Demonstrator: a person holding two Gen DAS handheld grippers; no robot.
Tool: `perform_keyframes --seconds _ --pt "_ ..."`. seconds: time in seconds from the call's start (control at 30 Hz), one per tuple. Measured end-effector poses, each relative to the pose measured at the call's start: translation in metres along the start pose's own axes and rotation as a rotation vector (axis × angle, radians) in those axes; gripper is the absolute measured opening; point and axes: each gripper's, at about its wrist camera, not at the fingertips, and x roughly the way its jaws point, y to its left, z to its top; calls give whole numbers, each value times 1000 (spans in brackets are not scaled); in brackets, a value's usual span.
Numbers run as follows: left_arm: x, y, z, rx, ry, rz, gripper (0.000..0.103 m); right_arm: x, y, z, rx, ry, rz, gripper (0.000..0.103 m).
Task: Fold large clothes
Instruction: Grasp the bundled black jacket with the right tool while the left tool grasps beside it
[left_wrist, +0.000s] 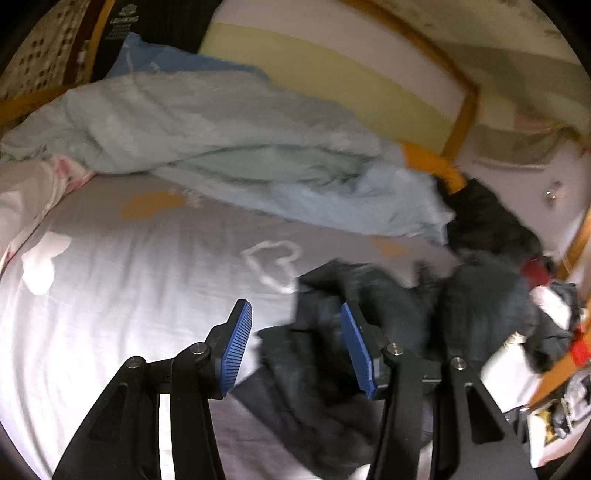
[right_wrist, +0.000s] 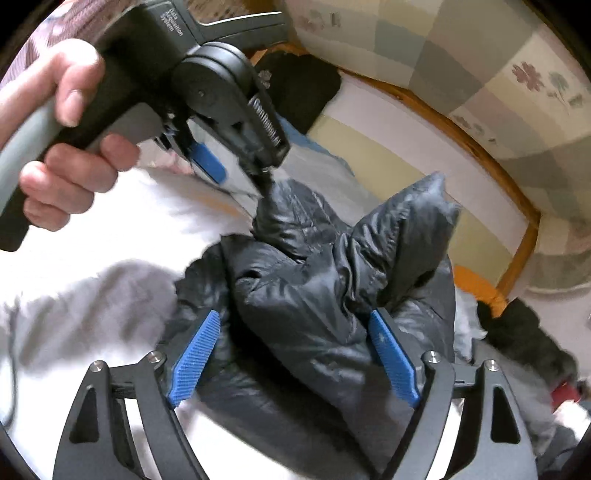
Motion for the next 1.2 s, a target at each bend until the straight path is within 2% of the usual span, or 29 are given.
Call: perform_keyframes --seconds 0.1,0.27,0.33,0.37,0.43,0.5,0.57,0.6,0.63,0.73,0.8,0.87,0.97,1.0,1.07,1.13,1.2 --pt "-26 -24 1 99 -95 -10 57 -22 -14 -5 89 -27 -24 84" --pt "-48 -70 -9 252 -187 -81 71 -44 -69 -15 281 -52 -187 84" --pt "-47 -87 -15 293 -215 -71 71 -34 -99 -20 378 -2 -239 84" --pt "-46 -95 -17 315 -234 -50 71 -24 -115 -24 430 47 -232 84" --pt "-43 -110 -14 360 -272 6 71 -9 -134 -33 526 112 -200 83" --pt "-43 -117 -7 371 -276 -12 71 4 -146 -39 601 127 -164 75" --pt "-39 -118 -1 348 -265 -18 71 25 -143 -38 593 146 -72 61" --pt "-38 -118 0 341 -266 -16 71 41 -138 -32 564 174 -10 40" --pt "-37 -116 0 339 -269 -13 71 53 -135 -27 560 193 37 28" --pt "-35 -107 -4 321 -267 15 71 82 -127 -27 659 235 250 26" --pt "-30 -99 -4 296 -248 0 67 91 -119 -32 669 255 333 26" --pt "-24 -90 -5 269 -224 -19 64 95 -108 -40 658 270 363 26" --pt "-4 -82 -10 239 -151 -45 54 98 -103 -52 666 298 408 26" --pt "4 -78 -12 209 -123 -63 52 98 -101 -53 665 306 423 26" --pt "16 -69 -15 144 -75 -53 51 95 -100 -53 652 312 447 26" --pt "13 -67 -18 135 -71 -63 49 94 -102 -52 653 307 453 27" --pt "-4 -75 -20 188 -113 -55 49 98 -113 -48 695 293 473 27"
